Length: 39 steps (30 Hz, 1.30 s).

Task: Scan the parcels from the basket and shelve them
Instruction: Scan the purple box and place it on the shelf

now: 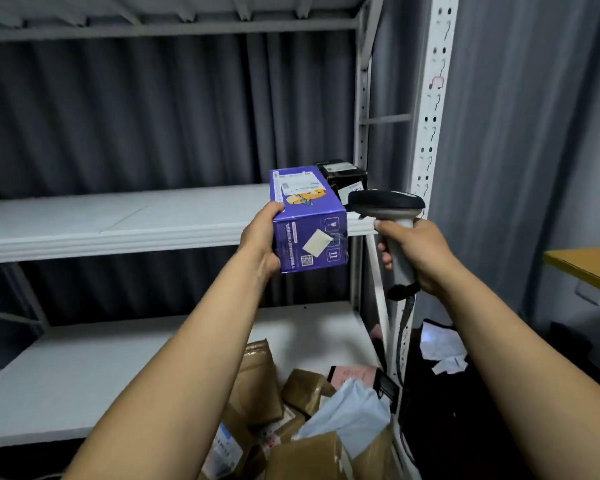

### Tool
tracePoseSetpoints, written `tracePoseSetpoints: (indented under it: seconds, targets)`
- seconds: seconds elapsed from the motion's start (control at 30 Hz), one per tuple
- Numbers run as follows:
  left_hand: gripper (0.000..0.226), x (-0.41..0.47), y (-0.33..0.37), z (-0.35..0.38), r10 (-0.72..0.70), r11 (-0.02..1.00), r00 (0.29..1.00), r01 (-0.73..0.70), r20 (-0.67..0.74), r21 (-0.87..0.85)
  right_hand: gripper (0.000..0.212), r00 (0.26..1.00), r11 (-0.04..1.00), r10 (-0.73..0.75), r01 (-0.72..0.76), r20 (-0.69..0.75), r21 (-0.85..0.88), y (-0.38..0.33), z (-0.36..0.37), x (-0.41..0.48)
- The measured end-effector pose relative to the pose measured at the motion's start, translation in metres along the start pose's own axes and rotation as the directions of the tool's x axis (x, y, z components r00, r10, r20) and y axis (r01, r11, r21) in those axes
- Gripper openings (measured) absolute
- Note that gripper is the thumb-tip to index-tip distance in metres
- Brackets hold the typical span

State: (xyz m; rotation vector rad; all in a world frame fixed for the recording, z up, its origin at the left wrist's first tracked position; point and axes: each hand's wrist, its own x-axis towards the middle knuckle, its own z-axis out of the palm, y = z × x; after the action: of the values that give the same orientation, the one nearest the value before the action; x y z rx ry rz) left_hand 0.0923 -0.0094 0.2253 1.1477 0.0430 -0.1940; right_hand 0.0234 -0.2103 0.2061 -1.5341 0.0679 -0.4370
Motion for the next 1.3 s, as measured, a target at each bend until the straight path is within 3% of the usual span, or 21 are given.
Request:
tracePoseSetpoints:
  seconds: [0.2, 0.3, 0.37, 0.43, 0.5, 0.53, 0.57, 0.6, 0.63, 0.67, 0.7, 0.87, 1.03, 1.3]
  targets:
    - [0.033, 0.055, 0.017, 0.027, 0.034, 0.999, 0.997, -0.033, -0.071, 0.021, 0.012, 0.999, 0.996, -0.037, 0.037, -0.002, -0.087, -0.007, -0.006, 0.026]
    - [0.029, 0.082, 0.024, 0.034, 0.104, 0.994, 0.985, -0.097, -0.138, 0.053, 0.014, 0.998, 0.992, -0.063, 0.060, -0.023, -0.107, -0.008, -0.008, 0.045]
    - [0.035, 0.098, 0.025, 0.036, 0.201, 0.971, 0.968, -0.176, -0.153, 0.164, 0.017, 0.997, 0.990, -0.071, 0.065, -0.039, -0.125, -0.008, -0.009, 0.054]
    - [0.045, 0.110, 0.021, 0.036, 0.361, 0.881, 0.917, -0.274, -0.172, 0.386, 0.020, 0.996, 0.987, -0.077, 0.069, -0.051, -0.143, -0.006, -0.009, 0.062]
    - [0.055, 0.115, 0.012, 0.032, 0.575, 0.656, 0.814, -0.400, -0.080, 0.640, 0.020, 0.995, 0.986, -0.080, 0.070, -0.060, -0.150, -0.003, -0.011, 0.068]
    - [0.061, 0.114, 0.007, 0.027, 0.698, 0.442, 0.716, -0.468, 0.034, 0.765, 0.020, 0.994, 0.985, -0.085, 0.075, -0.064, -0.154, -0.001, -0.011, 0.072]
    - [0.065, 0.113, 0.002, 0.021, 0.788, 0.150, 0.581, -0.502, 0.204, 0.852, 0.020, 0.994, 0.984, -0.090, 0.078, -0.067, -0.161, 0.000, -0.012, 0.076]
    - [0.068, 0.113, -0.003, 0.016, 0.808, -0.153, 0.438, -0.490, 0.394, 0.858, 0.020, 0.993, 0.983, -0.093, 0.080, -0.072, -0.166, 0.002, -0.013, 0.079]
    - [0.070, 0.118, -0.006, 0.010, 0.768, -0.394, 0.319, -0.446, 0.554, 0.804, 0.019, 0.993, 0.983, -0.093, 0.079, -0.079, -0.165, 0.004, -0.014, 0.083]
    - [0.074, 0.123, -0.009, 0.005, 0.700, -0.549, 0.260, -0.399, 0.665, 0.734, 0.018, 0.992, 0.984, -0.089, 0.074, -0.087, -0.159, 0.006, -0.014, 0.088]
    - [0.079, 0.128, -0.010, 0.002, 0.636, -0.615, 0.268, -0.390, 0.723, 0.686, 0.017, 0.992, 0.986, -0.084, 0.069, -0.094, -0.154, 0.007, -0.014, 0.092]
    - [0.095, 0.149, 0.000, 0.008, 0.580, -0.580, 0.371, -0.436, 0.725, 0.688, 0.016, 0.991, 0.985, -0.081, 0.063, -0.110, -0.159, 0.012, -0.013, 0.111]
    - [0.088, 0.180, 0.015, 0.021, 0.495, -0.553, 0.567, -0.379, 0.659, 0.742, 0.015, 0.990, 0.982, -0.078, 0.057, -0.113, -0.180, 0.017, -0.010, 0.131]
    - [0.083, 0.237, 0.020, 0.036, 0.496, -0.543, 0.610, -0.338, 0.618, 0.769, 0.017, 0.989, 0.987, -0.045, 0.021, -0.144, -0.160, 0.027, 0.000, 0.172]
